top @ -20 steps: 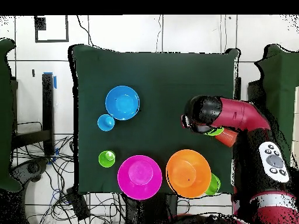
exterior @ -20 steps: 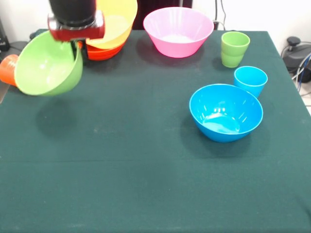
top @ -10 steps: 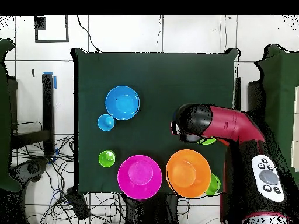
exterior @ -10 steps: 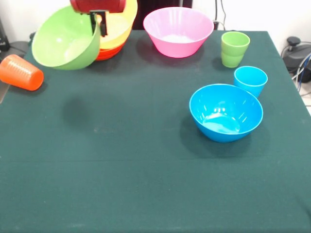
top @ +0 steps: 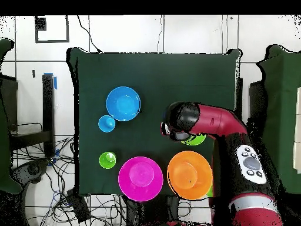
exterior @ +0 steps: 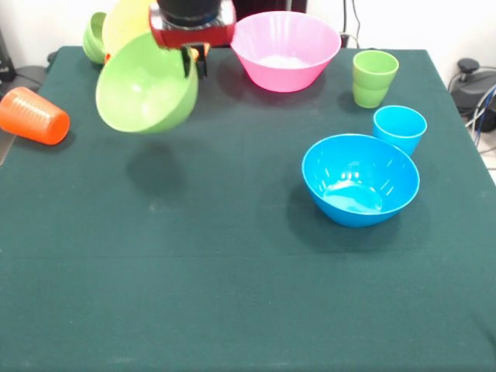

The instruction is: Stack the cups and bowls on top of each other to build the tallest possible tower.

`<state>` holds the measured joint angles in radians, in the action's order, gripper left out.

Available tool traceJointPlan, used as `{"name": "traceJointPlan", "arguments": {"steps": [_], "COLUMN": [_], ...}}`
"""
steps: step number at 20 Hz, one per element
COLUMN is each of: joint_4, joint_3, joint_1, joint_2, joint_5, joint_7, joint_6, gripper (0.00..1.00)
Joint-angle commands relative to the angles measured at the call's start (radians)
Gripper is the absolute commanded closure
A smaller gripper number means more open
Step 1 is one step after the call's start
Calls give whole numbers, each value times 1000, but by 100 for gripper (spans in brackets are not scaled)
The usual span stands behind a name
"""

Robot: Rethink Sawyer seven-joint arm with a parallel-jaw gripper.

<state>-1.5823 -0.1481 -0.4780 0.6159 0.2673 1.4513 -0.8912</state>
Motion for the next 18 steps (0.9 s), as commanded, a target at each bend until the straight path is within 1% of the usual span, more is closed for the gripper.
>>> {"name": "traceJointPlan", "arguments": {"steps": [1,4,5,6,8,10,15,18], "joint_4": [114,139,155,189,258,280,242,197], "joint_3": [-56,-54,-47,-41,-43,-45,-37,-25], "joint_1": [43,47,53,61,68,68,58,56], "joint_2": [-139,-163,-172,-187,-211,-202,-155,-100], "joint_5": [-36,-40,-39,-34,-20,-13,-22,-32], "joint_7": [96,87,88,83,49,29,34,52], "joint_6": [-109,-122,-140,-182,-242,-266,-295,-314], "gripper": [100,100,100,100,100,100,100,100]}}
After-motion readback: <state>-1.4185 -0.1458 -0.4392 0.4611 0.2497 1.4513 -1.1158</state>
